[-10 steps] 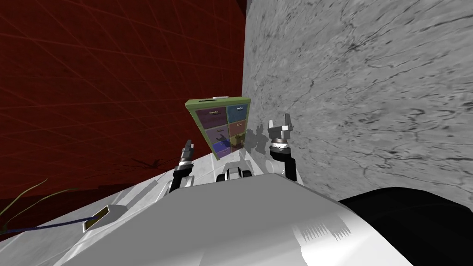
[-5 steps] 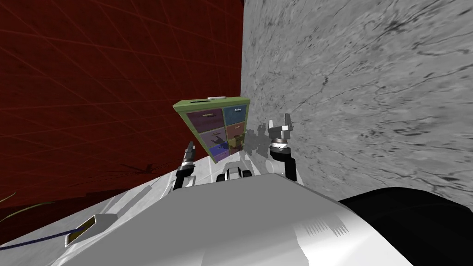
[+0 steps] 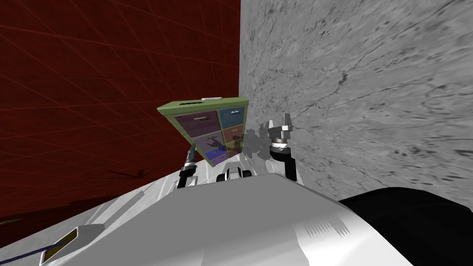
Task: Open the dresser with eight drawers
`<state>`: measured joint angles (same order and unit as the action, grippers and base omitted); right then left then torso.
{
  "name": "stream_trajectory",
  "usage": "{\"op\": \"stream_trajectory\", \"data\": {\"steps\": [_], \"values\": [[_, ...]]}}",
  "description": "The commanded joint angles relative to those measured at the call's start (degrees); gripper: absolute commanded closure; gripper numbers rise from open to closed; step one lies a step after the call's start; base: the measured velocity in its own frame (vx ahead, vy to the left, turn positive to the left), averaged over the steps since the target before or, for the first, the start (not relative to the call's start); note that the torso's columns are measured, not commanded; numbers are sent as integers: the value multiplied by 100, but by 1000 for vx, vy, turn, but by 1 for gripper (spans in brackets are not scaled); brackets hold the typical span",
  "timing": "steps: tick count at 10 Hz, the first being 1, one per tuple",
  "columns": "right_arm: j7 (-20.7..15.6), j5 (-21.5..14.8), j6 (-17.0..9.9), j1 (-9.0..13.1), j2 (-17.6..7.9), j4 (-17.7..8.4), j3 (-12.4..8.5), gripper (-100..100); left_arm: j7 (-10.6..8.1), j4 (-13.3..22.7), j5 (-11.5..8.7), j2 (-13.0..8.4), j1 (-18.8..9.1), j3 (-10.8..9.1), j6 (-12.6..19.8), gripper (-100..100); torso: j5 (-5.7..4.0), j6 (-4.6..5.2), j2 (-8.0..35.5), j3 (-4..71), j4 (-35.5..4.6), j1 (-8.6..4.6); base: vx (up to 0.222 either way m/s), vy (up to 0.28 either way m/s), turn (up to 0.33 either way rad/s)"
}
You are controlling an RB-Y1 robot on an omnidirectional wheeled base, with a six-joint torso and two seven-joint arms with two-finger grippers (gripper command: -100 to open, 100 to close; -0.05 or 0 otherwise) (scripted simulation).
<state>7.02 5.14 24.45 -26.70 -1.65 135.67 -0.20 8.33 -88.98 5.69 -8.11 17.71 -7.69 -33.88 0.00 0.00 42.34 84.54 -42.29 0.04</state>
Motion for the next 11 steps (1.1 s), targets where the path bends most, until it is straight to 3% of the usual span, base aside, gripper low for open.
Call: {"op": "stream_trajectory", "data": {"steps": [1, 8, 9, 10, 11], "values": [[0, 0, 0, 0, 0, 0, 0, 0, 58, 355, 18, 137, -82, -36, -112, -100, 4, 0, 1, -2, -1, 11, 134, -65, 7], [0, 0, 0, 1, -1, 0, -1, 0, 163, 949, 53, 910, -260, -98, -257, -100, 2, 0, 1, -1, -1, 3, 98, -58, 6], [0, 0, 0, 1, -1, 0, -1, 0, 166, 969, 54, 983, -266, -100, -262, -100, 1, 0, 4, -3, -1, 0, 41, -21, 2], [0, 0, 0, 1, -1, -1, -1, 0, 164, 968, 52, 927, -273, -101, -264, -100, 0, 0, 6, -4, -2, 0, 17, -9, 0], [0, 0, 0, 2, -1, -1, -1, 0, 157, 841, 52, 921, -330, -113, -81, -100, 1, 0, 7, -5, -2, 3, 41, 2, -9]]}}
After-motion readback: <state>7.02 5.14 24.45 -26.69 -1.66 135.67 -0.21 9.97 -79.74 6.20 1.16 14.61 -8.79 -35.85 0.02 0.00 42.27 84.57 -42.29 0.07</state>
